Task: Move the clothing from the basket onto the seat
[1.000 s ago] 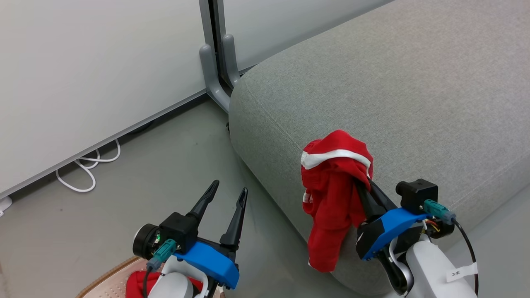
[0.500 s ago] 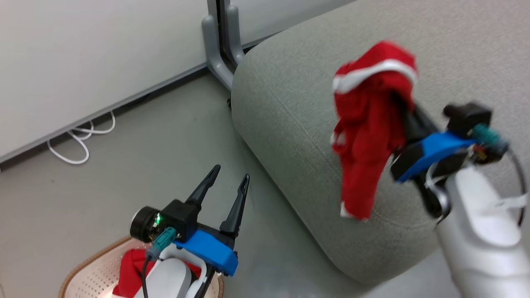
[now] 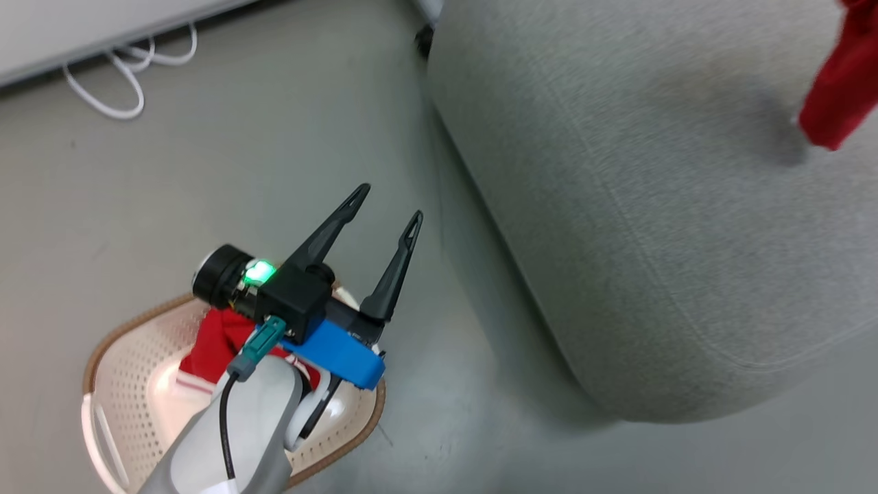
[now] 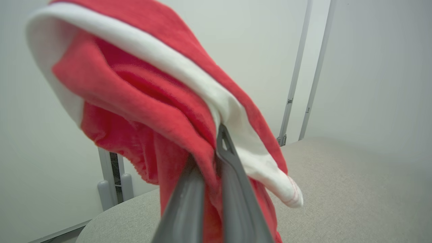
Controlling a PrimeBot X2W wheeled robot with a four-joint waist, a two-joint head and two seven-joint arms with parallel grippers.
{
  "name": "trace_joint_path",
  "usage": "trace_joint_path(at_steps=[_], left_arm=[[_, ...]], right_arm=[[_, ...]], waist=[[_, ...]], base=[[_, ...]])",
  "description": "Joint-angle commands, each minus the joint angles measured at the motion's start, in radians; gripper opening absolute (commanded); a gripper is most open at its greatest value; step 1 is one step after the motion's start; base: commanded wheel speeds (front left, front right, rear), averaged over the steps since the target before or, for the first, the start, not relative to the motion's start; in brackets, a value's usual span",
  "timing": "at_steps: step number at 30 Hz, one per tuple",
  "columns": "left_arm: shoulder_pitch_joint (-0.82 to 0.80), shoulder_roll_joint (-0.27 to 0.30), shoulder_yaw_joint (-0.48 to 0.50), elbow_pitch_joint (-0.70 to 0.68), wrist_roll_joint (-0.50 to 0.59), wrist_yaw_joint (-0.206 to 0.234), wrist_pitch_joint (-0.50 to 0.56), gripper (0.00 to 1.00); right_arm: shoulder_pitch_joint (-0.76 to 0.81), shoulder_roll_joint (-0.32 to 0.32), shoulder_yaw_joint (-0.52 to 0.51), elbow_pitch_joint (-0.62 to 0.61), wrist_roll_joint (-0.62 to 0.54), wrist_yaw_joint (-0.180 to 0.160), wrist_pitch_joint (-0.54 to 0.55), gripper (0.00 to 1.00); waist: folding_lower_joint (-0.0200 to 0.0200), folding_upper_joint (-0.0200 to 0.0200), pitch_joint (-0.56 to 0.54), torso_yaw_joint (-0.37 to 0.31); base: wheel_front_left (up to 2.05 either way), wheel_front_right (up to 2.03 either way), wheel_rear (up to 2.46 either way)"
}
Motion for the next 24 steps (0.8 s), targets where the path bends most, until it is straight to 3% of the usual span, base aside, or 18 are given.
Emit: trace_joint_path(at_steps=[1, 6, 12, 24], left_arm=[[-0.039, 0.012, -0.01, -0.016, 0.007, -0.003, -0.003, 1.0], [-0.085, 0.027, -0.025, -0.048, 0.016, -0.003, -0.002, 1.0], [-0.131, 0.052, -0.019, -0.089, 0.024, -0.003, 0.009, 1.0], [-0.144, 0.056, -0.028, -0.099, 0.02, 0.005, 0.01, 1.0]], right_arm=[[-0.015, -0.025, -0.032, 0.015, -0.025, 0.0, -0.019, 0.0], [-0.008, -0.045, -0.131, 0.07, -0.036, 0.0, -0.039, 0.0], [0.002, -0.023, -0.204, 0.176, -0.082, 0.0, -0.079, 0.0], [-0.026, -0.004, -0.262, 0.303, -0.168, 0.0, -0.113, 0.0]], waist=[[-0.0002, 0.0, 0.112, 0.081], [-0.0002, 0.0, 0.191, 0.125], [-0.0002, 0.0, 0.28, 0.146], [-0.0002, 0.0, 0.309, 0.151]], base=[[0.0, 0.0, 0.0], [0.0, 0.0, 0.0], [0.0, 0.0, 0.0], [0.0, 0.0, 0.0]])
